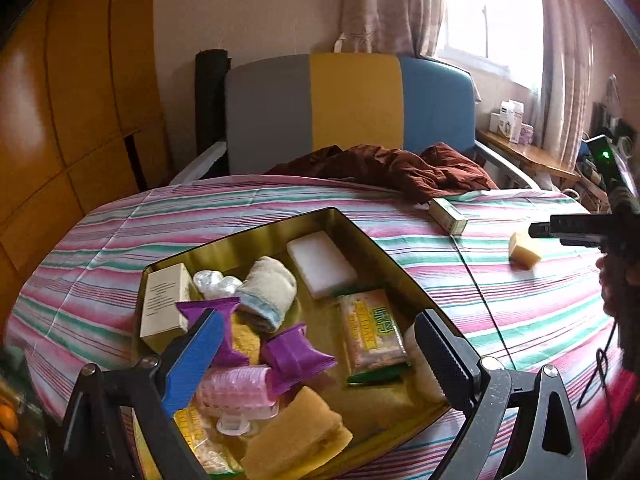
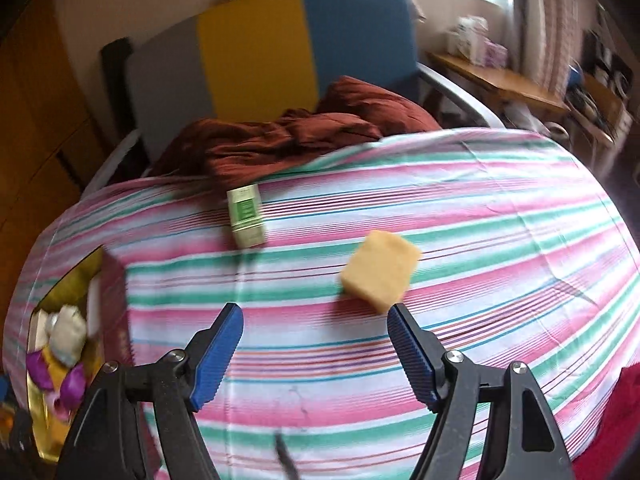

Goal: Organize objects
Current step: 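Withdraw both grippers from the tray toward the remaining items, then grasp the yellow sponge with the right gripper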

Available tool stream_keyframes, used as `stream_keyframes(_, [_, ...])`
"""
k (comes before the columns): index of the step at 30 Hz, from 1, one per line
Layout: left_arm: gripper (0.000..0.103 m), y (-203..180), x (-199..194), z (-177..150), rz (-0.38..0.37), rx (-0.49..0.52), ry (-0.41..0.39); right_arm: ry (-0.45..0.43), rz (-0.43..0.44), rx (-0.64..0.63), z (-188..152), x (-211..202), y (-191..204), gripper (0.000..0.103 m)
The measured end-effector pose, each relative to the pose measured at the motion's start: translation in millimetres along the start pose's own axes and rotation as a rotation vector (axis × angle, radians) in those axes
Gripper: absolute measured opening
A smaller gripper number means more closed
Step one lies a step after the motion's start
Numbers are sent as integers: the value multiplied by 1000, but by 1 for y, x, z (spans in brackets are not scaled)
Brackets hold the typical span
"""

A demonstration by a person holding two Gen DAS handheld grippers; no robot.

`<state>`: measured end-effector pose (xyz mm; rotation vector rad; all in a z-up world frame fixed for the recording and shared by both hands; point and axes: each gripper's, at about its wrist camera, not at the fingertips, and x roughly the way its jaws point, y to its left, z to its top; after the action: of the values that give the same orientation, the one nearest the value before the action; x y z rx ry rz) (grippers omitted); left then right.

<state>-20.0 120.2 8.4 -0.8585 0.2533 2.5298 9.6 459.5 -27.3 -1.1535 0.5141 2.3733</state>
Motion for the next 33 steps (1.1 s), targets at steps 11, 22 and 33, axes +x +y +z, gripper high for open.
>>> stream_keyframes(11, [98,-16,14,5,-30,30,28,81,-44,213,23,43,-56,84])
stream_keyframes(22, [98,-23,27,8,-70,34,55,117,-50,250,33,77,-68,84])
stream_keyframes(33, [99,-44,38,33,-137,47,57,140,-108,188,37,98,-62,84])
